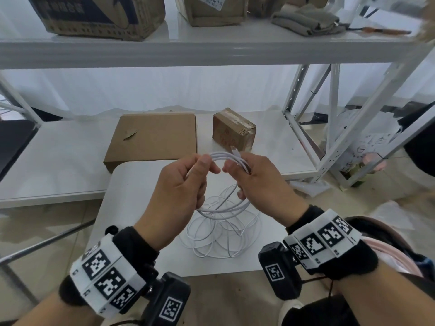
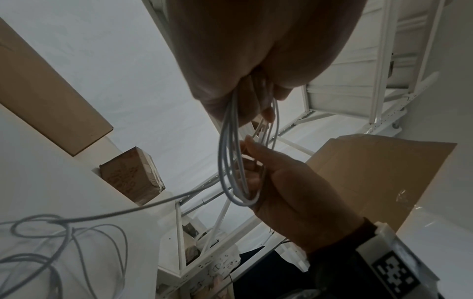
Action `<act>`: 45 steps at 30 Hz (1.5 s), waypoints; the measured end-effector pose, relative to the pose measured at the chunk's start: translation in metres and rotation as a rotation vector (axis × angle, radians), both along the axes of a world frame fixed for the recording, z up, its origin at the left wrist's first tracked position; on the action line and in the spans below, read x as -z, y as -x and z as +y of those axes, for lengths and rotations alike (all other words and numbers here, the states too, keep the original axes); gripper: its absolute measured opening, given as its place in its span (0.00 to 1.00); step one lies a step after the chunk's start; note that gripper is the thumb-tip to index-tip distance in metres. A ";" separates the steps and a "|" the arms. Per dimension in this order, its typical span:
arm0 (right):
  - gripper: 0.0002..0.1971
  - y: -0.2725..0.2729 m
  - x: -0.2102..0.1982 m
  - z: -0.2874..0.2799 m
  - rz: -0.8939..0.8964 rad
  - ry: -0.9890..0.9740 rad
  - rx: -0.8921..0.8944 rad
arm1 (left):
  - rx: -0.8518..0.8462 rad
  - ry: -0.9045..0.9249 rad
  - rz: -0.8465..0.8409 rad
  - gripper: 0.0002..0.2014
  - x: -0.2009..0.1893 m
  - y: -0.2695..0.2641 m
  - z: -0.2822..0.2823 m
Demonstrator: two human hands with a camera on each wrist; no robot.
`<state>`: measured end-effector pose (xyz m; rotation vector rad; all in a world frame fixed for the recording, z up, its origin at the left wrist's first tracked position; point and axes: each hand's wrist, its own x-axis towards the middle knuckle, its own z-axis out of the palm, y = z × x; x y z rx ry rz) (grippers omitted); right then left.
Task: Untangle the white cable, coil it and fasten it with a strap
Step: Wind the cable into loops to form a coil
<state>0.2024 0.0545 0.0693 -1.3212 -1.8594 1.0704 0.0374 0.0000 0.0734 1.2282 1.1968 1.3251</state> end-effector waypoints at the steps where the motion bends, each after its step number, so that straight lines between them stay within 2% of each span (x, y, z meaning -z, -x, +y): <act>1: 0.15 0.000 0.000 0.000 -0.044 -0.017 -0.005 | -0.006 -0.003 0.023 0.19 0.000 0.000 0.000; 5: 0.15 0.000 0.002 -0.003 -0.215 -0.135 -0.041 | -0.064 0.030 0.085 0.16 0.003 0.004 0.004; 8: 0.18 0.002 0.004 -0.005 -0.240 -0.178 -0.075 | -0.110 0.104 -0.036 0.10 0.003 0.012 0.009; 9: 0.19 0.002 0.003 -0.005 -0.157 -0.123 -0.087 | -0.114 0.128 -0.131 0.09 0.003 0.014 0.010; 11: 0.20 0.003 0.000 -0.006 0.168 0.097 -0.115 | -0.103 0.162 -0.359 0.11 0.002 0.019 0.013; 12: 0.20 0.004 -0.004 -0.008 0.327 0.212 -0.127 | -0.093 0.170 -0.467 0.10 0.001 0.020 0.014; 14: 0.18 0.006 -0.009 -0.012 0.535 0.367 -0.130 | -0.088 0.178 -0.624 0.06 0.001 0.020 0.015; 18: 0.20 0.010 -0.019 -0.012 0.797 0.568 -0.097 | -0.087 0.191 -0.744 0.04 0.002 0.017 0.015; 22: 0.23 0.012 -0.017 -0.009 0.949 0.627 -0.007 | 0.010 0.267 -0.840 0.11 0.005 0.013 0.011; 27: 0.22 0.012 -0.013 -0.005 0.987 0.640 0.075 | 0.018 0.309 -0.846 0.15 0.004 0.000 0.007; 30: 0.21 0.009 -0.013 -0.004 0.999 0.666 0.053 | 0.013 0.315 -0.861 0.18 -0.003 0.000 0.009; 33: 0.19 0.007 -0.014 -0.003 1.014 0.715 -0.007 | -0.023 0.328 -0.777 0.20 -0.005 0.001 0.009; 36: 0.20 0.008 -0.017 -0.005 0.946 0.693 -0.072 | -0.044 0.334 -0.695 0.20 -0.005 0.002 0.010; 39: 0.23 0.007 -0.020 -0.007 0.841 0.655 -0.120 | -0.060 0.335 -0.687 0.20 -0.003 0.007 0.012; 45: 0.21 0.009 -0.018 -0.010 0.703 0.576 -0.123 | -0.090 0.229 -0.501 0.13 -0.004 0.009 0.009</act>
